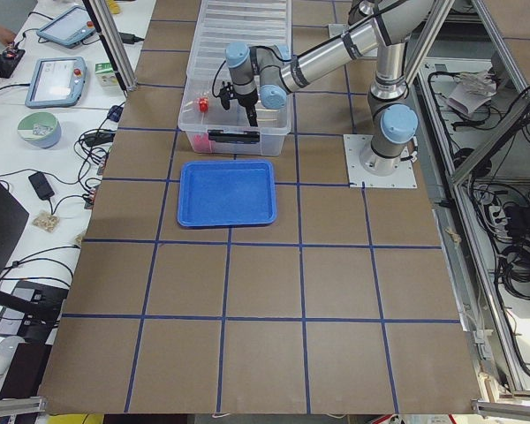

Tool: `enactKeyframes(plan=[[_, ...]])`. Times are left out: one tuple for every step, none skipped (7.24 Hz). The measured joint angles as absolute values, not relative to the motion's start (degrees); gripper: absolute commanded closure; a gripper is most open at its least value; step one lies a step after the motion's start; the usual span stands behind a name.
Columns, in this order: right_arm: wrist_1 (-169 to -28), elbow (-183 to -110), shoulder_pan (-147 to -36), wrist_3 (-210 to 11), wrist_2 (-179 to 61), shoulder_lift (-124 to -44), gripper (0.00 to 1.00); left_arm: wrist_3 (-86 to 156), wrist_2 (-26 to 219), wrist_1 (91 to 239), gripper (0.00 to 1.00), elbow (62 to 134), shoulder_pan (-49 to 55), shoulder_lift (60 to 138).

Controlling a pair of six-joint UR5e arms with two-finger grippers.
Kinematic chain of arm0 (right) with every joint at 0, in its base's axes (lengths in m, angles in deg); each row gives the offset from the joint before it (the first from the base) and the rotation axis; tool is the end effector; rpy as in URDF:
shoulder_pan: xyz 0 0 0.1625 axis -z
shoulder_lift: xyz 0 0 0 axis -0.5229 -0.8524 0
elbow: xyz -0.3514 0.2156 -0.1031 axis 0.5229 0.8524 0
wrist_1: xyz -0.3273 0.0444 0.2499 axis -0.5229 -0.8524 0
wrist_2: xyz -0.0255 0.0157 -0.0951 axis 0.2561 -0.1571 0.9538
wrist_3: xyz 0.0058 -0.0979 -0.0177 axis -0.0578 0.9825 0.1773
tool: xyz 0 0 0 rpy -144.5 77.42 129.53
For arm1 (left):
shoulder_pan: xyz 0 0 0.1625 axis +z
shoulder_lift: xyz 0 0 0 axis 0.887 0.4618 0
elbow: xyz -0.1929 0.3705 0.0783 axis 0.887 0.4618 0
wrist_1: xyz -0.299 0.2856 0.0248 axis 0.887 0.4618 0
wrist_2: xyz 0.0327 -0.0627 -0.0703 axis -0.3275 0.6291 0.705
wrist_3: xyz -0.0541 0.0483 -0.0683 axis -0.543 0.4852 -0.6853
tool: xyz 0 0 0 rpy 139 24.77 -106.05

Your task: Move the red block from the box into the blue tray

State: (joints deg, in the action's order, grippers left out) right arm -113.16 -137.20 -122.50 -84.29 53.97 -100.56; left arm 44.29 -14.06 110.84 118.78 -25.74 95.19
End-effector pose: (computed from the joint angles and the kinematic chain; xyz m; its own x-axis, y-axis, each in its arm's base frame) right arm 0.1418 -0.5215 0.5144 -1.0000 0.0036 0.0011 0.0035 0.9976 -0.0698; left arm -0.1191 -0.5121 0.2172 -0.9921 -0.1252 -0.0008 -0.1235 0.9780 0.1681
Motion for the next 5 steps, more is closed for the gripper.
enactKeyframes(plan=[[-113.16, -137.21, -122.5, -84.34, 53.94, -100.56, 0.0, 46.71, -14.16, 110.11, 0.0, 118.89, -25.72, 95.95], [-113.16, -137.21, -122.51, -84.39, 53.94, -100.55, 0.0, 49.37, -14.26, 109.16, 0.0, 118.96, -25.71, 96.67], [-113.16, -137.21, -122.52, -84.44, 53.95, -100.53, 0.0, 52.25, -14.36, 108.21, 0.0, 119.22, -25.68, 97.28], [-113.18, -137.21, -122.53, -84.49, 53.94, -100.52, 0.0, 54.15, -14.42, 106.97, 0.0, 119.8, -25.64, 97.69], [-113.19, -137.21, -122.55, -84.53, 53.92, -100.54, 0.0, 54.92, -14.46, 105.05, 0.0, 120.79, -25.6, 98.03]])
